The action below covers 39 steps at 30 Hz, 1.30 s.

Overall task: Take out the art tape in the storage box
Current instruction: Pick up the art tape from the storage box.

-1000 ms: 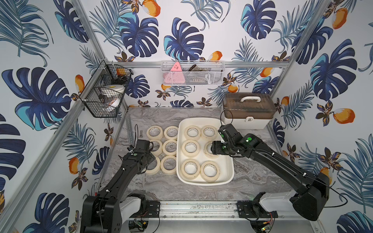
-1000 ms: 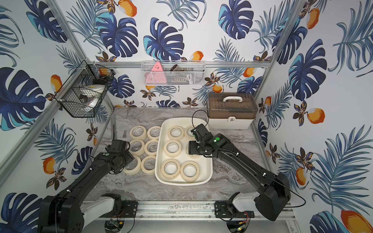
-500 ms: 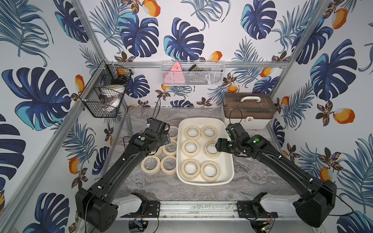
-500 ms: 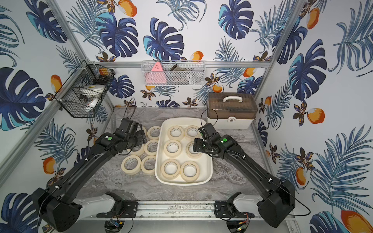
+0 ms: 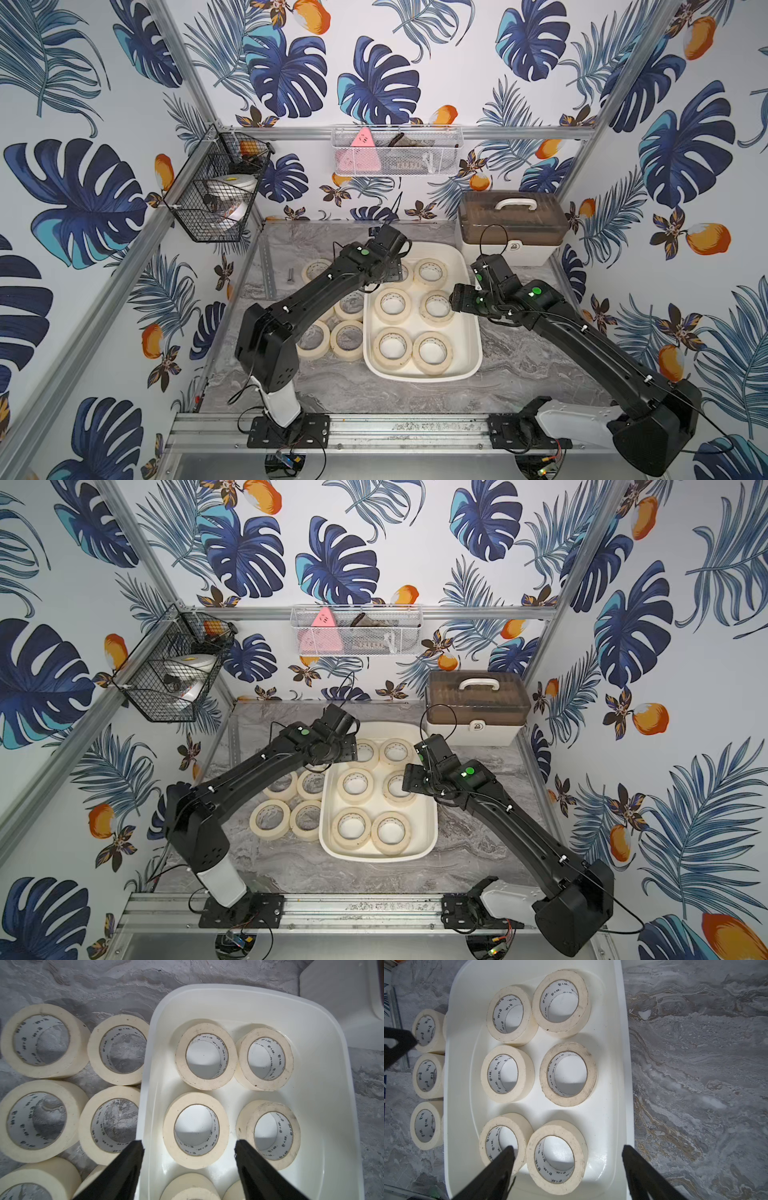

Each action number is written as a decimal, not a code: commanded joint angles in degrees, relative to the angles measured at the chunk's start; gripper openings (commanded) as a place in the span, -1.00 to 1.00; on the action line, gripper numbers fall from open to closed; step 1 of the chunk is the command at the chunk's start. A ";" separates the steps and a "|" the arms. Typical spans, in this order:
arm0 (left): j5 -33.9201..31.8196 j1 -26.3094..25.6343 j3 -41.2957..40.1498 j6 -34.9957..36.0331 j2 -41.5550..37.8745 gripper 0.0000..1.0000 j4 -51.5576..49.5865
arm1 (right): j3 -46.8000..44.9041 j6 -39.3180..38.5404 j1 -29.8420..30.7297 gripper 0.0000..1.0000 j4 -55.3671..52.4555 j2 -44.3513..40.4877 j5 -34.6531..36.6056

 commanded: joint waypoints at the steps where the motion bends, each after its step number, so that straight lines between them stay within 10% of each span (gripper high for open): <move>1: 0.59 -0.01 2.35 -2.62 4.20 0.54 1.45 | -0.10 0.61 -1.50 0.67 -1.20 -0.70 0.25; 27: -2.12 4.26 5.55 -10.80 25.18 0.17 10.54 | -3.75 0.45 -4.93 0.67 -1.05 -1.70 -2.42; 39: -3.89 3.49 4.61 -8.56 24.57 -0.34 12.30 | -4.06 0.48 -5.29 0.67 -0.67 -1.73 -3.21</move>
